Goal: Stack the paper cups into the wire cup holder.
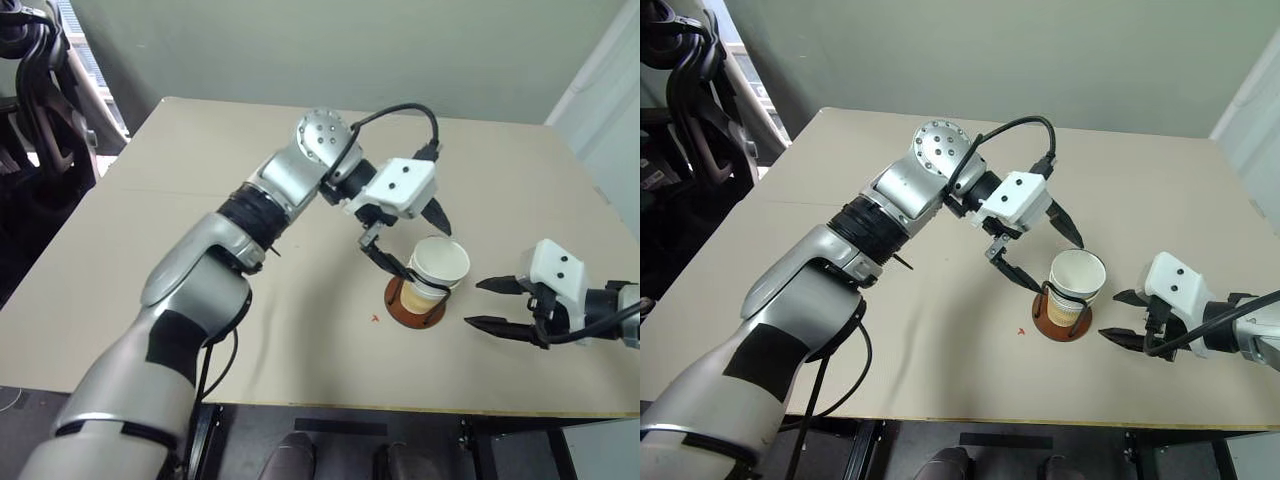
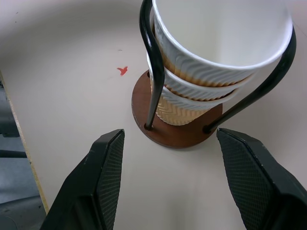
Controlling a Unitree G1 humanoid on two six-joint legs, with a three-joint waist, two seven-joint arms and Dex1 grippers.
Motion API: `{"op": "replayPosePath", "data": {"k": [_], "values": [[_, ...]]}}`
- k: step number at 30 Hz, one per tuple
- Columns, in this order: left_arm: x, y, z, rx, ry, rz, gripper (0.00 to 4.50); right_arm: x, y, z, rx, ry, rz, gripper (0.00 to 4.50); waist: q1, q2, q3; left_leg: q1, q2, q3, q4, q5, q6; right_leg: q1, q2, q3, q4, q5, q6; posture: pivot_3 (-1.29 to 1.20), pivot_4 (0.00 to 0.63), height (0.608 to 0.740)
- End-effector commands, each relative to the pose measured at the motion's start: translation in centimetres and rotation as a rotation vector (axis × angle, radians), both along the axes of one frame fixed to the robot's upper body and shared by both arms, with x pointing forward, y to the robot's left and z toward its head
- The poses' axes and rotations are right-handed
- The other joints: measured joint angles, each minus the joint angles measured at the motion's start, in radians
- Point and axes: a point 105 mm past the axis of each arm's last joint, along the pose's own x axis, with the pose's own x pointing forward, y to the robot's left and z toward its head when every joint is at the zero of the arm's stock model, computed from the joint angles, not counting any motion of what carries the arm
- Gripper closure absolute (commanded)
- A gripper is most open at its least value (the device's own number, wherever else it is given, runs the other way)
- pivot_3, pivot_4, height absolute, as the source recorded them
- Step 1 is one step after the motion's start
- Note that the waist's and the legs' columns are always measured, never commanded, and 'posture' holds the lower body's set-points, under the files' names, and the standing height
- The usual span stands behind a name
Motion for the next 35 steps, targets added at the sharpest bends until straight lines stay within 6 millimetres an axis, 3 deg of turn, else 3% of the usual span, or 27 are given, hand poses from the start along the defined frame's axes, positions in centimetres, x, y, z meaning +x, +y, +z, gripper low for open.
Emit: {"op": "replayPosePath", "data": {"k": [1, 7, 16, 20, 23, 30, 35], "values": [[-0.1, 0.6, 1.9, -0.078, 0.022, -0.002, 0.02, 0.4, -0.2, 1.1, -0.007, -0.057, -0.01, 1.41, 0.0, 0.0, 0.0, 0.0, 0.0, 0.0, 0.0, 0.0, 0.0, 0.0, 0.0, 0.0, 0.0, 0.0, 0.0, 0.0, 0.15, 0.74], [1.7, 3.8, 4.4, -0.344, 0.187, 0.203, 0.02, 2.0, -3.3, 1.7, -0.074, -0.123, -0.126, 1.41, -0.001, 0.001, -0.001, 0.001, 0.0, 0.001, 0.0, 0.0, 0.0, 0.0, 0.0, 0.0, 0.001, 0.0, 0.0, 0.0, 0.15, 0.74], [3.6, 7.0, 4.8, -0.615, 0.245, 0.513, 0.02, 4.1, -6.2, 2.1, -0.145, -0.216, -0.227, 1.41, 0.009, 0.002, -0.001, 0.001, -0.001, 0.0, 0.002, 0.0, 0.0, -0.001, 0.0, 0.0, 0.003, 0.0, 0.0, 0.0, 0.15, 0.74], [4.6, 7.9, 4.9, -0.728, 0.258, 0.657, 0.02, 6.0, -6.3, 2.9, -0.113, -0.312, -0.298, 1.41, 0.005, 0.002, -0.001, 0.004, 0.0, 0.002, 0.002, 0.0, 0.0, 0.0, 0.0, 0.001, 0.006, 0.0, 0.0, 0.0, 0.15, 0.74], [5.4, 8.8, 3.9, -0.794, 0.278, 0.793, 0.02, 8.1, -6.0, 3.0, -0.064, -0.387, -0.387, 1.41, -0.001, 0.002, -0.001, 0.009, 0.0, 0.004, 0.001, 0.0, 0.0, 0.002, 0.0, 0.001, 0.007, 0.0, 0.0, 0.0, 0.15, 0.74], [7.3, 11.3, 2.5, -0.902, 0.342, 1.061, 0.02, 10.5, -3.5, 1.7, 0.084, -0.413, -0.471, 1.41, -0.006, 0.002, -0.001, 0.014, -0.001, 0.006, 0.0, 0.0, 0.0, 0.002, 0.0, 0.0, 0.006, 0.0, -0.001, 0.0, 0.15, 0.74], [9.1, 13.9, 1.9, -0.985, 0.331, 1.264, 0.02, 12.4, -4.4, 2.4, 0.179, -0.452, -0.615, 1.41, -0.006, 0.002, -0.001, 0.015, -0.001, 0.006, 0.0, 0.0, 0.0, 0.001, -0.001, 0.0, 0.006, 0.0, -0.001, 0.0, 0.15, 0.74]]}}
